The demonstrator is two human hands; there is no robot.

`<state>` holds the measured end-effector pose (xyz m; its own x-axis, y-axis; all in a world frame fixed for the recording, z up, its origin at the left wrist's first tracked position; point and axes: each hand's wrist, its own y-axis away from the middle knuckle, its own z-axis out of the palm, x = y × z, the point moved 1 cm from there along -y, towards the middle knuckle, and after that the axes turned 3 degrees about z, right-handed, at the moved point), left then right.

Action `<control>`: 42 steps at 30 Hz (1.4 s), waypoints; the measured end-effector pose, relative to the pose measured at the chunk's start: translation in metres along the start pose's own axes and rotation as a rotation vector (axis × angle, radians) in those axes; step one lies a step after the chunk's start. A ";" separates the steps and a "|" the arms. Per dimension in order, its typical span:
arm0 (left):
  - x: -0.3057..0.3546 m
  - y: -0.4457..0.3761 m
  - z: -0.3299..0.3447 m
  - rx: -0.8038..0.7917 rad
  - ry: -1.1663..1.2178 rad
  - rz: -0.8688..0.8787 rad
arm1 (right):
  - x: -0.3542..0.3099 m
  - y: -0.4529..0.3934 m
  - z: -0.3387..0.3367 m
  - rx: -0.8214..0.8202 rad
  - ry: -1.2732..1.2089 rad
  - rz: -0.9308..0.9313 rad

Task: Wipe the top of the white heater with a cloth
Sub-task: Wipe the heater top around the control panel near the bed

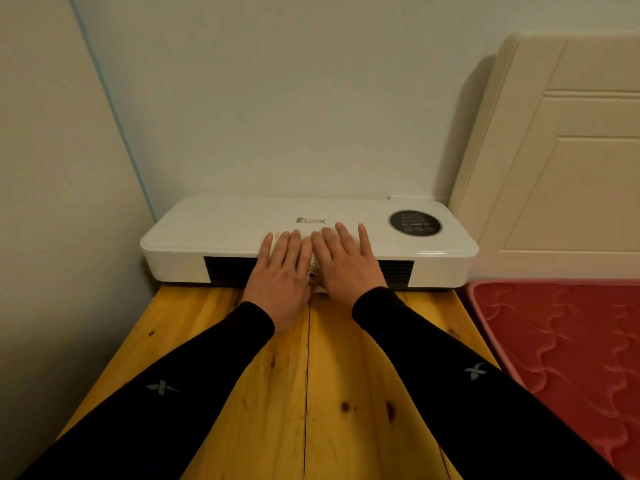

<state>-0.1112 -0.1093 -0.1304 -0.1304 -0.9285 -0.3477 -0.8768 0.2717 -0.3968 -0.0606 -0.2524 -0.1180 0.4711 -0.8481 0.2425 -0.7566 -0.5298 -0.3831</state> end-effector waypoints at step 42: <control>0.020 -0.014 0.004 0.057 0.020 0.050 | 0.029 0.003 -0.020 -0.185 -0.029 0.029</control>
<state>-0.0998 -0.1312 -0.1349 -0.1828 -0.9182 -0.3514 -0.8412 0.3311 -0.4276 -0.0585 -0.2785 -0.0946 0.4592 -0.8639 0.2069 -0.8391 -0.4983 -0.2184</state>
